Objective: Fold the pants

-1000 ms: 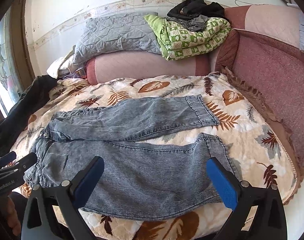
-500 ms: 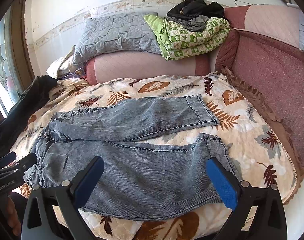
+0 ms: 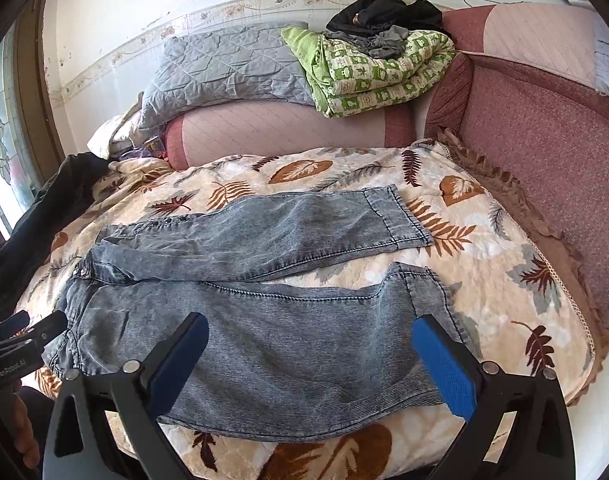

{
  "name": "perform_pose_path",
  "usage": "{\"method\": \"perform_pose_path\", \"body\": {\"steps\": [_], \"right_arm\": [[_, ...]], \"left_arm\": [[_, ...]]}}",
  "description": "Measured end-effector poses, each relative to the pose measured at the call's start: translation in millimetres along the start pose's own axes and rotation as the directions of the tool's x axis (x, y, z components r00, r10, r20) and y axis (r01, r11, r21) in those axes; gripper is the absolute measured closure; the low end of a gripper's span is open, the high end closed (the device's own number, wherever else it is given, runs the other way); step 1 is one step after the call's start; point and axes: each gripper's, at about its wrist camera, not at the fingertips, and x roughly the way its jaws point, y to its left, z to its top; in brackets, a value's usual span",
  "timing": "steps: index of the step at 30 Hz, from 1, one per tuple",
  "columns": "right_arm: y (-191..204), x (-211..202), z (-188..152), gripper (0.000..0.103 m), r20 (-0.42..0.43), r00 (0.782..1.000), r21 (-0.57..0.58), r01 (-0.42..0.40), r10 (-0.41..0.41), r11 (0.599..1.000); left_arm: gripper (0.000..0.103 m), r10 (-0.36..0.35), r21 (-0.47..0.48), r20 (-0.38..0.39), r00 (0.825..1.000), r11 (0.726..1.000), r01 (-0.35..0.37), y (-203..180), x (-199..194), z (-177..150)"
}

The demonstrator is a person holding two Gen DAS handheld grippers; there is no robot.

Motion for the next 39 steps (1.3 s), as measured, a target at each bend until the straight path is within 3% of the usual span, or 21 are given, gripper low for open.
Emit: {"method": "perform_pose_path", "body": {"steps": [7, 14, 18, 21, 25, 30, 35, 37, 39], "right_arm": [[-18, 9, 1, 0.000, -0.021, 1.000, 0.021, 0.017, -0.016, 1.000], [-15, 19, 12, 0.000, -0.029, 1.000, 0.002, 0.011, -0.011, 1.000], [-15, 31, 27, 0.000, -0.069, 0.996, -0.009, -0.055, 0.055, 0.998], [-37, 51, 58, 0.000, -0.119, 0.984, 0.044, -0.128, 0.132, 0.991], [-93, 99, 112, 0.000, -0.181, 0.969, 0.176, -0.137, 0.169, 0.975], [-151, 204, 161, 0.001, -0.363, 0.912, 0.268, -0.097, 0.194, 0.958], [-176, 288, 185, 0.019, -0.451, 0.884, 0.262, -0.005, 0.126, 0.965], [-175, 312, 191, 0.021, -0.469, 0.877, 0.234, 0.008, 0.106, 0.972], [-172, 331, 196, 0.031, -0.480, 0.874, 0.194, 0.021, 0.076, 0.981]], "left_arm": [[0.000, 0.039, -0.022, -0.019, 0.999, 0.999, -0.039, 14, 11, 9], [0.000, 0.025, -0.021, -0.020, 0.999, 0.999, -0.025, 11, 17, 17], [0.000, -0.066, -0.023, -0.053, 0.996, 0.998, 0.065, 17, 29, 28], [0.000, -0.161, -0.121, -0.108, 0.981, 0.982, 0.148, 46, 52, 52], [0.000, -0.170, -0.220, -0.158, 0.973, 0.966, 0.133, 91, 98, 95], [0.000, -0.159, -0.233, -0.239, 0.958, 0.967, 0.102, 125, 169, 140], [0.001, -0.186, -0.260, -0.265, 0.946, 0.959, 0.116, 144, 225, 170], [0.007, -0.220, -0.294, -0.272, 0.937, 0.946, 0.137, 152, 243, 178], [0.023, -0.231, -0.322, -0.287, 0.930, 0.937, 0.134, 158, 257, 184]]}}
